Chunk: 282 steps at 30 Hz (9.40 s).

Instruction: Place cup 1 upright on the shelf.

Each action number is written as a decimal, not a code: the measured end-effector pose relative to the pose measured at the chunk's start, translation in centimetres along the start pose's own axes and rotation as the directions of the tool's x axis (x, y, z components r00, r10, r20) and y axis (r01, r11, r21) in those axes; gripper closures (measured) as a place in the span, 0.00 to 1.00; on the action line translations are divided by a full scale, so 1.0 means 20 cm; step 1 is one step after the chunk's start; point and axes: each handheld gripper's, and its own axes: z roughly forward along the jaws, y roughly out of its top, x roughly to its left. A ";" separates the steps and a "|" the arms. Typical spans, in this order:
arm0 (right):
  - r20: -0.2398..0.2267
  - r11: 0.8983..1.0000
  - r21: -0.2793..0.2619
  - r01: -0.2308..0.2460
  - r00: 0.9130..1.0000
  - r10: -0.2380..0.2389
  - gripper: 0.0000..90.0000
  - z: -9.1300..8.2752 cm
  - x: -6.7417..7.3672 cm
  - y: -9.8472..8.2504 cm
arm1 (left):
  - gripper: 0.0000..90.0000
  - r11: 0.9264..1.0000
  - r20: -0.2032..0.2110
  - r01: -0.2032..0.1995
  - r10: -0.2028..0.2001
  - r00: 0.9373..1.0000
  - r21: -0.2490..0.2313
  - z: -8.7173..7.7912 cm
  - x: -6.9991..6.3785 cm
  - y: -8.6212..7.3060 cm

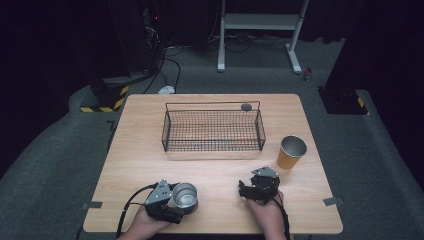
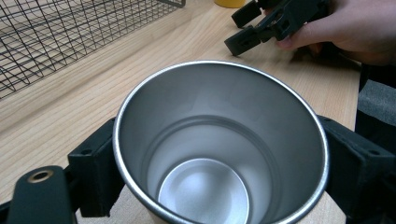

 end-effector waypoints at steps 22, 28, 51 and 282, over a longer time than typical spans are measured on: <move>0.000 1.000 0.000 0.001 1.000 -0.001 0.10 0.00 0.00 0.00 | 0.16 1.000 -0.011 0.013 -0.013 1.000 -0.028 -0.03 0.02 0.01; 0.000 1.000 0.000 0.001 1.000 -0.001 0.10 0.00 0.00 0.00 | 0.16 0.998 -0.036 0.031 -0.033 0.999 -0.050 -0.05 0.06 0.01; 0.000 1.000 0.000 0.001 1.000 -0.001 0.10 0.00 0.00 0.00 | 0.17 0.995 -0.216 0.074 -0.086 0.973 -0.063 -0.12 0.27 -0.03; 0.047 0.936 -0.350 -0.040 0.997 0.060 0.17 0.13 -0.06 1.01 | 0.02 0.986 -0.237 0.150 -0.163 0.958 -0.069 -0.24 0.43 -0.08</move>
